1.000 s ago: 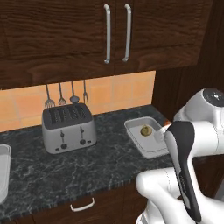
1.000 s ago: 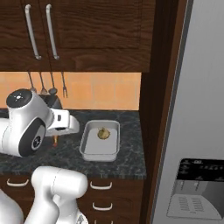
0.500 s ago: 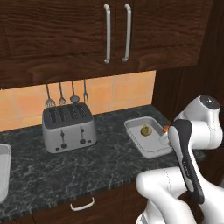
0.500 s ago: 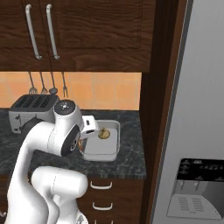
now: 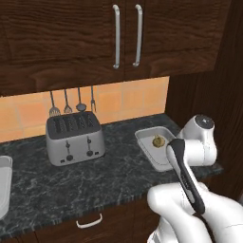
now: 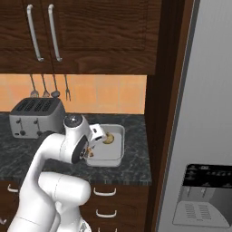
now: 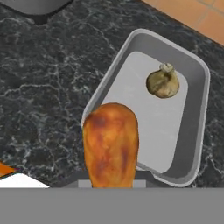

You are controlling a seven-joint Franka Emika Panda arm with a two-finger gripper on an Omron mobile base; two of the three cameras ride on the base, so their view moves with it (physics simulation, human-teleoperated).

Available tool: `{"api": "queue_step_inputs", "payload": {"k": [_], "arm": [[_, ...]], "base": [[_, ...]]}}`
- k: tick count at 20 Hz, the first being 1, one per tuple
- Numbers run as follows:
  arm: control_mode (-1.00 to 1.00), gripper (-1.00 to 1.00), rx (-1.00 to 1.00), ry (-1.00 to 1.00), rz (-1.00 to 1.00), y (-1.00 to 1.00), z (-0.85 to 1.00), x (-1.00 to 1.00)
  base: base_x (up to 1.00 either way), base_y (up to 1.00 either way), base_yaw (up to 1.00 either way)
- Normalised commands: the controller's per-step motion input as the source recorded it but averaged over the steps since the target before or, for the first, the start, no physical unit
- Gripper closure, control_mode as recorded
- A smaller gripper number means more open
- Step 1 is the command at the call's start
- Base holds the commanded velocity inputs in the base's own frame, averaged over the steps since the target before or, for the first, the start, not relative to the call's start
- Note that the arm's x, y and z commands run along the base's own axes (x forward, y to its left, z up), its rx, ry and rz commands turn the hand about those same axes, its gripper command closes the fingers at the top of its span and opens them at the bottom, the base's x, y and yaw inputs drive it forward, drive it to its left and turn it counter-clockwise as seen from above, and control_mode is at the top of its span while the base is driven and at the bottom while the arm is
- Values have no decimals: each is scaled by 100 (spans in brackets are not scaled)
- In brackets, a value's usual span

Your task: Place one onion and one chicken drumstick in each tupperware on the nearby counter, to pack two identical lunches.

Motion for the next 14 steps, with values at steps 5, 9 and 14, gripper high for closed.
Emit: {"api": "queue_step_inputs", "payload": {"k": [5,9,14], "arm": [[-100,100,-4,0,9,0,-38,63],[-100,100,0,2,6,0,-29,68],[-100,100,-6,5,2,0,-64,41]], "base": [[0,0,0],[0,0,0],[0,0,0]]}}
